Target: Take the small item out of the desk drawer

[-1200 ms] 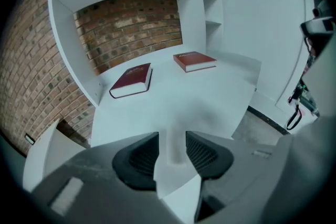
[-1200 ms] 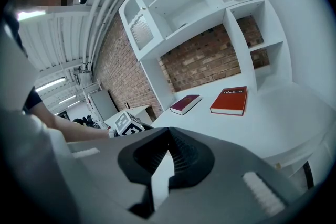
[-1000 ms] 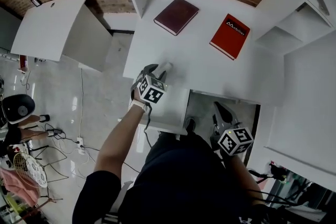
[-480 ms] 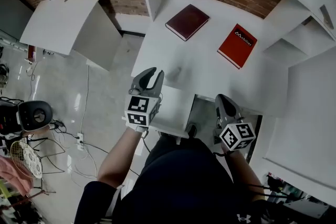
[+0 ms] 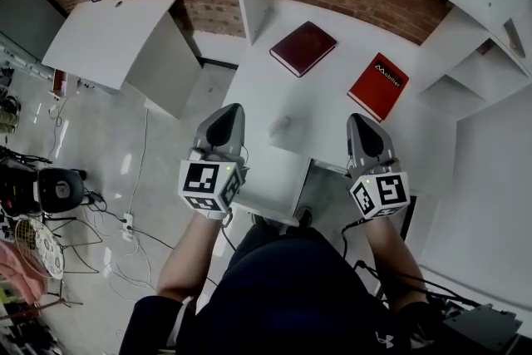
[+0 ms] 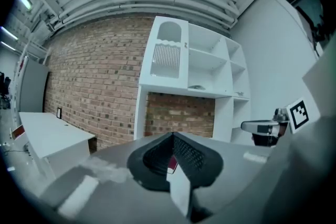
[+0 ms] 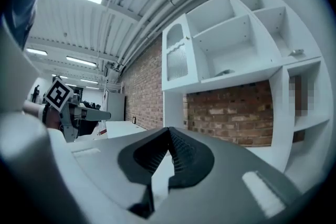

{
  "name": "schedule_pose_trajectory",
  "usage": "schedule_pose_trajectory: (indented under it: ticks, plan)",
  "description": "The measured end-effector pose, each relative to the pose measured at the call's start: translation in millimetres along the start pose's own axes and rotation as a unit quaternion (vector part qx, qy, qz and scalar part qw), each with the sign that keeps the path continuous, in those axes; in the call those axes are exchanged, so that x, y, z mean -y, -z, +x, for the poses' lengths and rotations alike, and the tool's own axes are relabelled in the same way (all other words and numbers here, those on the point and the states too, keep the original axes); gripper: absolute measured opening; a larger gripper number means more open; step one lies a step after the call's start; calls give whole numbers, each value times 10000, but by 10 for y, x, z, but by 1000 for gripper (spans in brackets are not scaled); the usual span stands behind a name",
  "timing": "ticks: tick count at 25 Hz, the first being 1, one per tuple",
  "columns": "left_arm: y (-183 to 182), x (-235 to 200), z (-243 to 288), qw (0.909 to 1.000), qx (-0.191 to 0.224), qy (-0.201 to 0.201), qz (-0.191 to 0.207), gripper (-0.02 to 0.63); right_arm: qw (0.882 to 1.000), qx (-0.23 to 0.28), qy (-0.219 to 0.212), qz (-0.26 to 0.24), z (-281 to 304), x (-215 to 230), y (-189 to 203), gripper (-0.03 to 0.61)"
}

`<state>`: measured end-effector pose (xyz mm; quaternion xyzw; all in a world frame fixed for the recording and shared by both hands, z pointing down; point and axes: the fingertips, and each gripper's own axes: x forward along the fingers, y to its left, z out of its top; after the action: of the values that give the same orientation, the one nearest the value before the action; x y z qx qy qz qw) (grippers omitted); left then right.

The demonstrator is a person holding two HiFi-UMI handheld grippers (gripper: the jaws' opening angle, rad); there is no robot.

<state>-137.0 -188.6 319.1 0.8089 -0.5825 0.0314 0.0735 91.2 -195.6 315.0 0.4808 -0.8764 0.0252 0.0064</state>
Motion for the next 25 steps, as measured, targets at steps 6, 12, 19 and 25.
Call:
schedule_pose_trajectory:
  ticks: [6,12,19,25]
  plan:
    - [-371,39,-108,9991,385,-79,177,3,9979,421,-240,-422,178,-111,-382,2]
    - [-484,-26,-192,9984,513,-175,145,3,9966,643,-345,-374,250,-289,-521,2]
    - [-289,-10,-246,9991,340,-264,22,3,9971,383,-624,-195,213,-527,-289,2]
    - [-299,-111,-196,9988,377,-301,113,3,9973,464,-513,-259,244,-428,-377,2]
